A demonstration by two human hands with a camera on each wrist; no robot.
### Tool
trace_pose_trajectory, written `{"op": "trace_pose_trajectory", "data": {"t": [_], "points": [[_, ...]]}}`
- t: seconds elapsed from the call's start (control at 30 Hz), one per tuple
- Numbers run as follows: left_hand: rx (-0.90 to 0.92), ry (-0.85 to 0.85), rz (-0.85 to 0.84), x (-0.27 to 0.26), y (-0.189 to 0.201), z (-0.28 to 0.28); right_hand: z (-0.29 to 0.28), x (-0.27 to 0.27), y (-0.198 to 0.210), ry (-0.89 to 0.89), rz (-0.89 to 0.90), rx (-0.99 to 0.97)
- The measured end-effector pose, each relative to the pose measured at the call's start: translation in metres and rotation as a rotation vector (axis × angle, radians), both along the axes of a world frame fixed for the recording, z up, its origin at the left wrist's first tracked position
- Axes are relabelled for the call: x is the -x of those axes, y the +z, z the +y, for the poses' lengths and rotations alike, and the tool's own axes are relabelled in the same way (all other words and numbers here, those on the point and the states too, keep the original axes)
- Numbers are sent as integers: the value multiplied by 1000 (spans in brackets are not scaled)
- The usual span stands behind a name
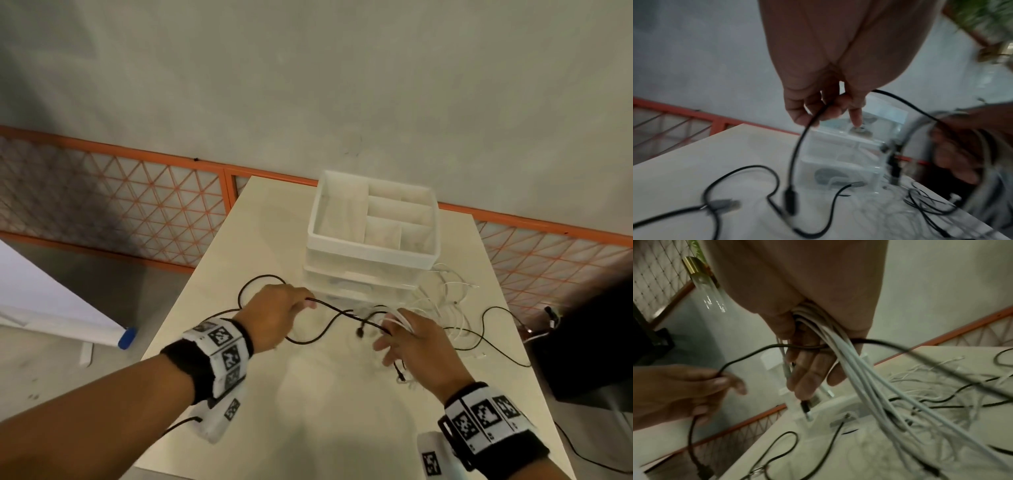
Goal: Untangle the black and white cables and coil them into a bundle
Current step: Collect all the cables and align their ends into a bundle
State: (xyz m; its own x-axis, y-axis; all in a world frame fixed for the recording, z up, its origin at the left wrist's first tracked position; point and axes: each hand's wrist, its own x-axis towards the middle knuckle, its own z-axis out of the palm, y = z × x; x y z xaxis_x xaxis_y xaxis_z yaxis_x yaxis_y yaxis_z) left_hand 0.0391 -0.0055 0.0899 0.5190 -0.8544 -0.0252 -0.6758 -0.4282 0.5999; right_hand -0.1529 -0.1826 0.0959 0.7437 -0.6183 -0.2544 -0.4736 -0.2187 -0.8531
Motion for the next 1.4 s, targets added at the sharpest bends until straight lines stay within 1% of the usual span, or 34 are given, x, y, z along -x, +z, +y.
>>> {"op": "trace_pose_trajectory", "data": {"t": [0.1,0.17,0.2,0.27,0.37,0.4,0.47,0.53,0.57,0.67,0.73,0.87,0.9,1.0,1.03,1.1,1.23,1.3,1.37,1.4], "points": [[-104,-139,-171,25,-1,-24,19,-19,7,63,-18,-79],[-105,-179,-220,39,-1,-35,27,-27,9,85,-47,-8],[-95,-182,-213,43,0,-39,28,-28,9,73,-67,31],[-113,-133,-195,39,3,-38,23,-25,7,14,-124,29],[-215,-49,-129,15,-1,-20,8,-12,7,-108,-219,-132],[-229,-46,-98,9,-4,-13,4,-8,9,-106,-231,-165],[-224,-69,-67,7,-5,-7,2,-4,10,-43,-188,-139],[-208,-116,-84,17,0,-15,8,-9,8,30,-125,-98],[-199,-139,-106,24,4,-22,13,-14,8,40,-117,-111],[-163,-152,-121,36,14,-37,22,-23,9,45,-156,-139],[-141,-136,-74,33,16,-36,20,-20,12,32,-218,-187],[-140,-137,138,25,17,-25,14,-8,15,56,-316,-274],[-128,-114,222,23,16,-24,13,-6,14,67,-330,-284],[-15,8,604,21,20,-23,12,-5,12,104,-362,-305],[38,17,675,21,22,-23,12,-5,12,126,-375,-312],[72,-31,705,20,24,-25,13,-6,13,164,-392,-323],[54,-184,728,25,23,-28,13,-5,14,225,-402,-337],[52,-179,742,29,19,-29,11,-3,15,239,-404,-330],[25,-128,725,31,19,-29,6,-1,19,263,-354,-227],[9,-120,657,31,20,-30,4,0,22,290,-304,-136]]}}
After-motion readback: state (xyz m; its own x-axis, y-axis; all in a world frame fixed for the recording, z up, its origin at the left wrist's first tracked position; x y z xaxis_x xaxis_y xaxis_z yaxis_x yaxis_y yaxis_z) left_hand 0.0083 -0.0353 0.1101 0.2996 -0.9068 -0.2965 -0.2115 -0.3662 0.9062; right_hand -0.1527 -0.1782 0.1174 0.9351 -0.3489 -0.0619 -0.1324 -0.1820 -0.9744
